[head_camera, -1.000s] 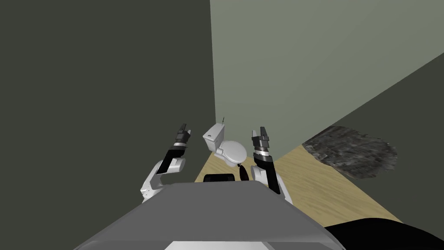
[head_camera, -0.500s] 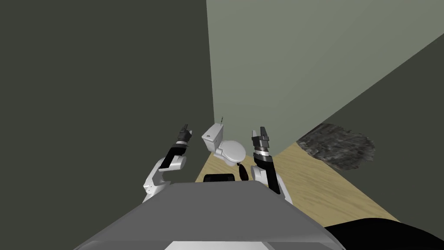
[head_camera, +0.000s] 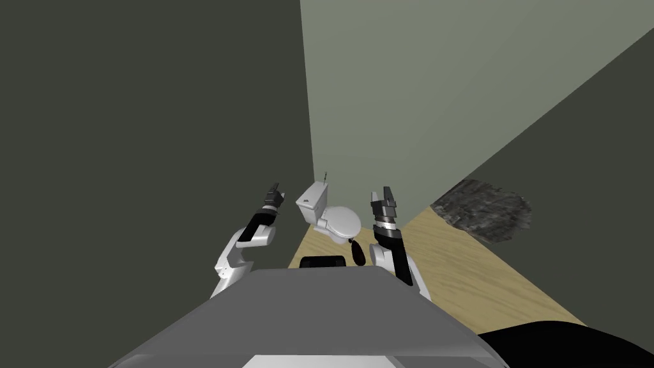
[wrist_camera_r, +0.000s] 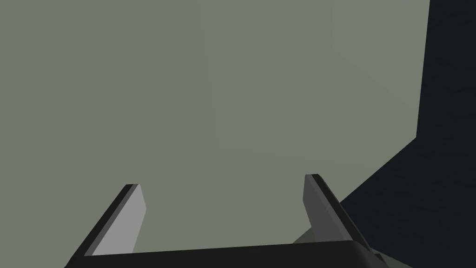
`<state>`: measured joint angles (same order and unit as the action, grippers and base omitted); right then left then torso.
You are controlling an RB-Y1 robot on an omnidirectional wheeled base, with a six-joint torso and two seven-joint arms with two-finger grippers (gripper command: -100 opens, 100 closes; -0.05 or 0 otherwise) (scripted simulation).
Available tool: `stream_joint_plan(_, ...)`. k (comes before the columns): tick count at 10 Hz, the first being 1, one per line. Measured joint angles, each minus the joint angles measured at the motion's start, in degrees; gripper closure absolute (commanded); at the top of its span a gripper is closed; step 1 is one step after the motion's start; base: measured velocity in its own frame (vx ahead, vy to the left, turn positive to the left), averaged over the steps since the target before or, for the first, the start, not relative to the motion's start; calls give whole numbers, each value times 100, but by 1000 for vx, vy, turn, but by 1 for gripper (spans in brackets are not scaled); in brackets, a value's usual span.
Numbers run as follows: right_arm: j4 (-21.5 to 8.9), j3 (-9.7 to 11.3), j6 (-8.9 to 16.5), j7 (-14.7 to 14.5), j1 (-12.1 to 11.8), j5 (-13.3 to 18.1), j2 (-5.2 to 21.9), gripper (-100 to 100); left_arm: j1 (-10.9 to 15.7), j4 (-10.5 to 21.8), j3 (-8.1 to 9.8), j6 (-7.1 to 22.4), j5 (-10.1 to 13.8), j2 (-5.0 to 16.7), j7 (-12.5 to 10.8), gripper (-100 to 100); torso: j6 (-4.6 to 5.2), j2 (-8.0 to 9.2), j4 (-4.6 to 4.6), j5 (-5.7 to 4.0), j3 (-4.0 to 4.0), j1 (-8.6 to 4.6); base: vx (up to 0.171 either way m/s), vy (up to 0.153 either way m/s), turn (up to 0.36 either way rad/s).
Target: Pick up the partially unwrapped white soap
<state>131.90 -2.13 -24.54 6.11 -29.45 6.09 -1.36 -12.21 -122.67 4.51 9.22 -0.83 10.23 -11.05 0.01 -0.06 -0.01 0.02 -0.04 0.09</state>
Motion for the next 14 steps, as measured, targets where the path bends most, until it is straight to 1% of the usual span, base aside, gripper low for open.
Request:
stream_joint_plan(1, 0, 0, 0, 0, -1, 0, 0, 0, 58, 17, 9, 184, 14, 23, -62, -100, -4, 1, 0, 1, 1, 3, -1, 18, 17)
stream_joint_plan(2, 0, 0, 0, 0, -1, 0, 0, 0, 63, 25, 10, 308, 19, 28, -85, -100, -5, 3, 0, 0, 2, -1, 3, 29, -130)
stream_joint_plan(3, 0, 0, 0, 0, 0, 0, 0, 0, 159, 104, -1, 431, 12, 13, -145, -100, -1, 1, 0, 0, 1, 1, 8, 36, -88)
stream_joint_plan(5, 0, 0, 0, 0, -1, 0, 0, 0, 232, 122, 6, 728, 29, 36, -225, -100, -5, 1, 0, 1, 0, -1, 8, 25, -57)
stream_joint_plan(7, 0, -1, 0, 0, -1, 0, 0, 0, 375, 177, 5, 1034, 56, 57, -352, -100, -4, 0, -1, 1, 0, 3, 5, 28, -33)
stream_joint_plan(8, 0, -1, 0, 0, -1, 0, 0, 0, 374, 184, 7, 1166, 66, 67, -374, -100, -5, 1, 0, 1, 1, -1, 12, 29, -110)
stream_joint_plan(9, 0, 0, 0, 0, 0, 0, 0, 0, 471, 197, -1, 1333, 73, 63, -437, -100, -2, -2, 0, 0, -1, 0, 11, 35, -78)
stream_joint_plan(11, 0, 0, 0, 0, -1, 0, 0, 0, 558, 228, -13, 1665, 68, 46, -504, -100, -5, 0, -1, 0, 0, -3, 8, 22, -63)
stream_joint_plan(12, 0, 0, 0, 0, 0, 0, 0, 0, 657, 277, -16, 1832, 92, 58, -569, -100, -2, -2, -1, 0, -1, -1, 12, 33, -60)
stream_joint_plan(14, 0, -1, 0, 0, -1, 0, 0, 0, 722, 294, -12, 2160, 129, 87, -646, -100, -6, -1, -1, 0, -1, -2, 12, 24, -48)
